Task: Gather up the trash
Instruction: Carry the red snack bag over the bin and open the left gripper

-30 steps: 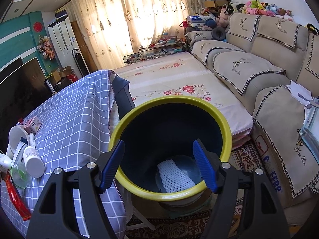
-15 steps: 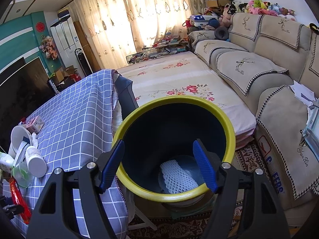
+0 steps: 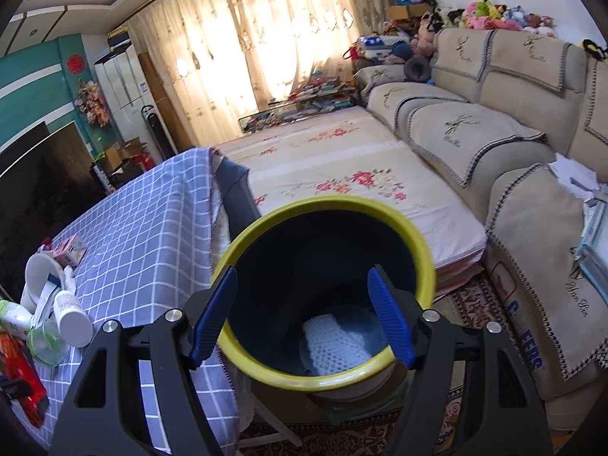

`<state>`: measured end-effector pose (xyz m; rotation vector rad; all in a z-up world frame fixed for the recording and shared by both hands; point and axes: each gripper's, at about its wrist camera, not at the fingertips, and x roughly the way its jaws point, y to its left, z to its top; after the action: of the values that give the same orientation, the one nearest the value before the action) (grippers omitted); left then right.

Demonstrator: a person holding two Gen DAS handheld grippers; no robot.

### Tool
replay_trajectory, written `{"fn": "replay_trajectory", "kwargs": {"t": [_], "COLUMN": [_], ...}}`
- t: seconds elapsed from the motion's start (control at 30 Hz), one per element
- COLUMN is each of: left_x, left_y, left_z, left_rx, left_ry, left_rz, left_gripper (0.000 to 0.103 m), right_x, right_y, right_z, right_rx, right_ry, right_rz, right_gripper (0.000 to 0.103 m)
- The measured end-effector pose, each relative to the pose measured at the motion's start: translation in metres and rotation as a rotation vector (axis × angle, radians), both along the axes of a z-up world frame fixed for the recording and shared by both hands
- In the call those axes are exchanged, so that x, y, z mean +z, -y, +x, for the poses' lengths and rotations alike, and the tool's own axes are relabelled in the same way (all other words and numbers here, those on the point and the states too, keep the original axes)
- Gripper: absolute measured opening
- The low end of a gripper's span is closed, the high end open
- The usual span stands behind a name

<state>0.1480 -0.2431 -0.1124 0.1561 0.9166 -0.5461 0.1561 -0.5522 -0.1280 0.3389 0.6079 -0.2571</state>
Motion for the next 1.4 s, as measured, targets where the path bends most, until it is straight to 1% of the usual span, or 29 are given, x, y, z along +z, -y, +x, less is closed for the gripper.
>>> {"fn": "replay_trajectory", "kwargs": {"t": [0.07, 0.13, 0.17, 0.23, 0.27, 0.37, 0.43, 0.57, 0.63, 0.67, 0.77, 0.83, 0.87, 0.9, 0.97, 1.07, 1.17, 1.27, 1.33, 1.4], "left_x": [0.007, 0.014, 0.017, 0.020, 0.019, 0.016, 0.010, -0.017, -0.032, -0.040, -0.059, -0.069, -0.074, -0.076, -0.077, -0.073, -0.056, -0.028, -0.010, 0.006], "left_y": [0.030, 0.052, 0.071, 0.098, 0.119, 0.159, 0.183, 0.235, 0.256, 0.262, 0.279, 0.285, 0.284, 0.285, 0.283, 0.276, 0.257, 0.229, 0.205, 0.181], "left_z": [0.010, 0.018, 0.025, 0.036, 0.046, 0.066, 0.082, 0.119, 0.132, 0.135, 0.145, 0.153, 0.155, 0.157, 0.161, 0.162, 0.153, 0.133, 0.116, 0.101], "left_rx": [-0.065, -0.106, -0.144, -0.191, -0.216, -0.252, -0.265, -0.268, -0.264, -0.260, -0.243, -0.227, -0.222, -0.213, -0.198, -0.186, -0.171, -0.157, -0.156, -0.146], "left_ry": [0.029, 0.050, 0.054, 0.052, 0.047, 0.048, 0.043, -0.008, -0.030, -0.030, -0.047, -0.071, -0.080, -0.086, -0.083, -0.077, -0.041, 0.002, 0.027, 0.055], "left_rz": [-0.001, 0.000, -0.006, -0.023, -0.028, -0.023, -0.008, 0.031, 0.054, 0.067, 0.093, 0.099, 0.100, 0.101, 0.095, 0.077, 0.045, -0.007, -0.041, -0.060], "left_gripper": [0.016, 0.016, 0.016, 0.016, 0.016, 0.016, 0.016, 0.017, 0.019, 0.022, 0.024, 0.027, 0.035, 0.047, 0.057, 0.058, 0.058, 0.065, 0.068, 0.074], "right_x": [0.003, 0.006, 0.007, 0.008, 0.008, 0.009, 0.009, 0.008, 0.007, 0.007, 0.006, 0.006, 0.006, 0.006, 0.007, 0.007, 0.007, 0.005, 0.004, 0.003], "right_y": [0.006, 0.014, 0.018, 0.026, 0.031, 0.042, 0.049, 0.061, 0.065, 0.067, 0.072, 0.072, 0.072, 0.072, 0.070, 0.068, 0.064, 0.058, 0.051, 0.041], "right_z": [-0.006, -0.015, -0.019, -0.026, -0.030, -0.039, -0.043, -0.050, -0.050, -0.051, -0.051, -0.050, -0.050, -0.050, -0.049, -0.048, -0.048, -0.045, -0.042, -0.039], "right_rx": [-0.027, -0.056, -0.071, -0.101, -0.116, -0.152, -0.175, -0.204, -0.215, -0.217, -0.222, -0.221, -0.220, -0.219, -0.218, -0.215, -0.209, -0.192, -0.174, -0.151], "right_ry": [0.005, 0.010, 0.012, 0.010, 0.008, 0.004, -0.002, -0.011, -0.017, -0.019, -0.025, -0.026, -0.027, -0.027, -0.027, -0.030, -0.032, -0.045, -0.049, -0.052], "right_rz": [-0.014, -0.023, -0.026, -0.035, -0.038, -0.039, -0.046, -0.047, -0.048, -0.048, -0.043, -0.042, -0.041, -0.041, -0.042, -0.043, -0.043, -0.040, -0.039, -0.040], "right_gripper": [0.068, 0.068, 0.069, 0.070, 0.070, 0.070, 0.070, 0.070, 0.070, 0.070, 0.070, 0.070, 0.070, 0.070, 0.070, 0.070, 0.071, 0.072, 0.072, 0.072]}}
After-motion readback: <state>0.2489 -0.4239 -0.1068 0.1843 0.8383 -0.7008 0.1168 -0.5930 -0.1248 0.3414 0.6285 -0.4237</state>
